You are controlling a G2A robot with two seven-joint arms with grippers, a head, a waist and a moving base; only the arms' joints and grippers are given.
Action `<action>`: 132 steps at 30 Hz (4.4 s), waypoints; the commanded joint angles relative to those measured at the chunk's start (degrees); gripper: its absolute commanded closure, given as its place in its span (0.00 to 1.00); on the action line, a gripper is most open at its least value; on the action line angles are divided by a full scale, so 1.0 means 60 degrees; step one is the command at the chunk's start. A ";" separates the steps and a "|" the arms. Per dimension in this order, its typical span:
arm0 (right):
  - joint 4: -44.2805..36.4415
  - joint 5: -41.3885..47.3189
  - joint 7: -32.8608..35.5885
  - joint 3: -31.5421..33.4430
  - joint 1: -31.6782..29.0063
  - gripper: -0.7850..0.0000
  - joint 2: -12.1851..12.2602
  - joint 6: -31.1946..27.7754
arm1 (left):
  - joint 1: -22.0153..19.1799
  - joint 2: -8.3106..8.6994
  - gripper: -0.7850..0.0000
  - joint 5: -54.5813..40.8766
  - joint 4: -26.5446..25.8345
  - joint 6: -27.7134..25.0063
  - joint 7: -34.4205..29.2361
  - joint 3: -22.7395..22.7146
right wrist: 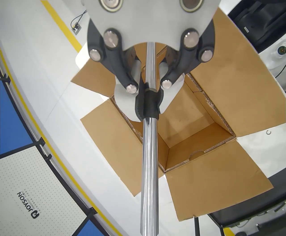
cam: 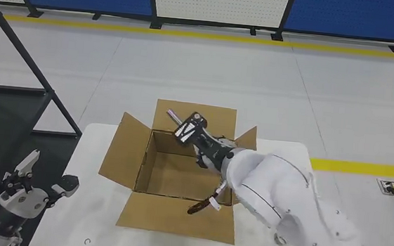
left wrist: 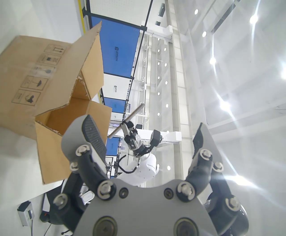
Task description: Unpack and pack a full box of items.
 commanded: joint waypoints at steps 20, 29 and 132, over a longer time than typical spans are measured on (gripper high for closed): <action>0.1615 0.0554 -0.0314 -0.0925 0.0796 1.00 -0.0577 0.0008 | -0.0014 0.0002 0.00 -0.0031 -0.0024 0.0098 0.0050 0.0091; 0.4078 0.1324 -0.1250 -0.1563 0.1112 1.00 -0.1104 -0.1932 | -0.0294 0.0051 0.00 -0.0061 -0.0087 0.0285 0.0183 0.0217; 1.2235 0.0141 -0.4302 -0.2670 0.2102 0.13 -0.4961 -0.3195 | -0.0312 0.0078 0.00 -0.0268 -0.0138 0.0260 0.0268 0.0172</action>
